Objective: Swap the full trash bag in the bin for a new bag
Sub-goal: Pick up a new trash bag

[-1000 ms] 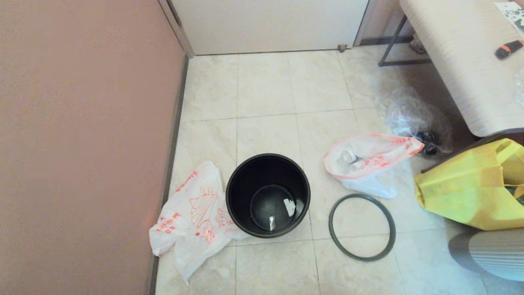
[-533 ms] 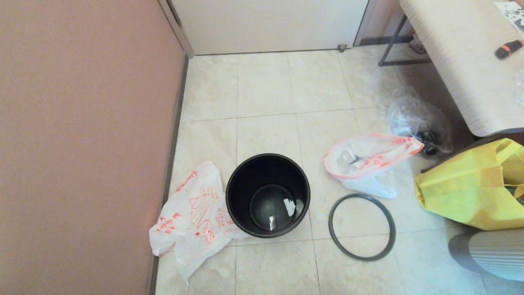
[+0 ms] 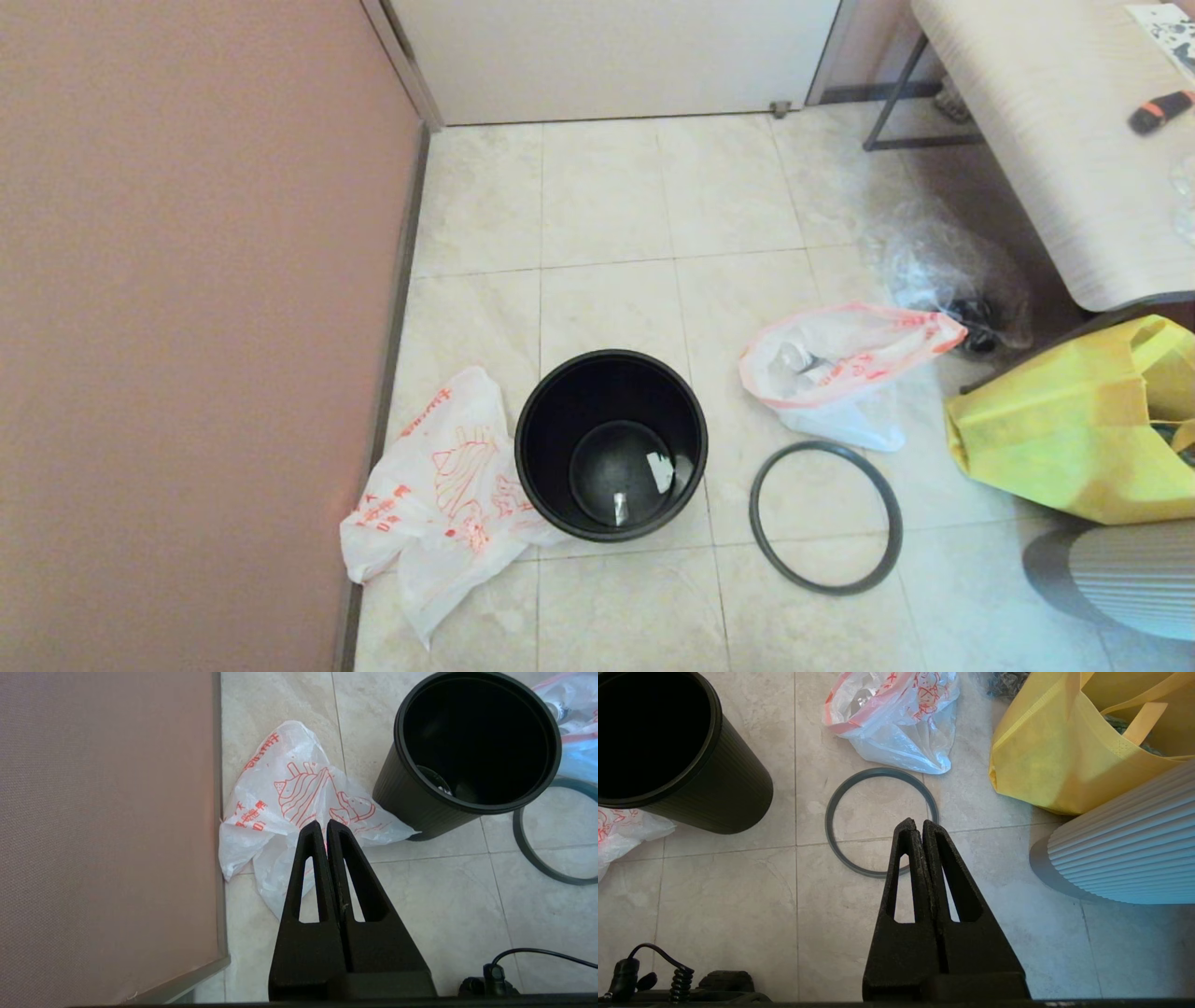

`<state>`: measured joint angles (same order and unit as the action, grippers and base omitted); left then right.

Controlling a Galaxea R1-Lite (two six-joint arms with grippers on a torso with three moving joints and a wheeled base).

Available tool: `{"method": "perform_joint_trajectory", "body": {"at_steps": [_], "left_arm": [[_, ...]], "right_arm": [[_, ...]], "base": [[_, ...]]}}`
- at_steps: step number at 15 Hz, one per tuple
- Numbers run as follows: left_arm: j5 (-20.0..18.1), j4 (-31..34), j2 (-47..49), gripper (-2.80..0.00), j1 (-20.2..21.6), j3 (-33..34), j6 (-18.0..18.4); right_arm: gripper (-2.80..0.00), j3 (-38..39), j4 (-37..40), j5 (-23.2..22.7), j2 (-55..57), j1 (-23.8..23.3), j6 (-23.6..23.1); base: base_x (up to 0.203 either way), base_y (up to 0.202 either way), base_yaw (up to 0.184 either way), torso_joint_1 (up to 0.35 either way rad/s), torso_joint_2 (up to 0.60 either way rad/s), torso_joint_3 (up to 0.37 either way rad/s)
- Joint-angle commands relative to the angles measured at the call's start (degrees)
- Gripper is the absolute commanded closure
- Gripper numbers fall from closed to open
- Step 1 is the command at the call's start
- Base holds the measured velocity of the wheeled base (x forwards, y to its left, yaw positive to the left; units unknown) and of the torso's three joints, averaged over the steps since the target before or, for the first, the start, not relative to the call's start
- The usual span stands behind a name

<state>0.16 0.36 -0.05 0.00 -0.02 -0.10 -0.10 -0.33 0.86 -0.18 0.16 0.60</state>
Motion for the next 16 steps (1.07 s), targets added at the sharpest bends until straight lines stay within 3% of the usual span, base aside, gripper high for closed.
{"method": "perform_joint_trajectory", "body": {"at_steps": [1,3,5,10,16], "left_arm": [[0.28,0.17,0.14,0.0,0.26,-0.07,0.01],[0.38,-0.25,0.31,0.0,0.16,-0.32,2.72],[-0.64,-1.36,1.79,0.0,0.0,-3.09,3.24],[-1.65,-3.54,15.98,0.0,0.12,-8.54,4.64],[-1.68,-18.41,38.69,0.0,0.15,-11.34,13.97]], "right_arm": [[0.0,0.01,-0.02,0.02,0.18,0.02,0.01],[0.0,0.01,-0.02,0.02,0.18,0.02,0.01],[0.0,0.01,-0.02,0.02,0.18,0.02,0.01],[0.0,0.01,-0.02,0.02,0.18,0.02,0.01],[0.0,0.01,-0.02,0.02,0.18,0.02,0.01]], "base": [[0.0,0.0,0.0,0.0,0.0,0.0],[0.0,0.0,0.0,0.0,0.0,0.0],[0.0,0.0,0.0,0.0,0.0,0.0],[0.0,0.0,0.0,0.0,0.0,0.0],[0.0,0.0,0.0,0.0,0.0,0.0]]}}
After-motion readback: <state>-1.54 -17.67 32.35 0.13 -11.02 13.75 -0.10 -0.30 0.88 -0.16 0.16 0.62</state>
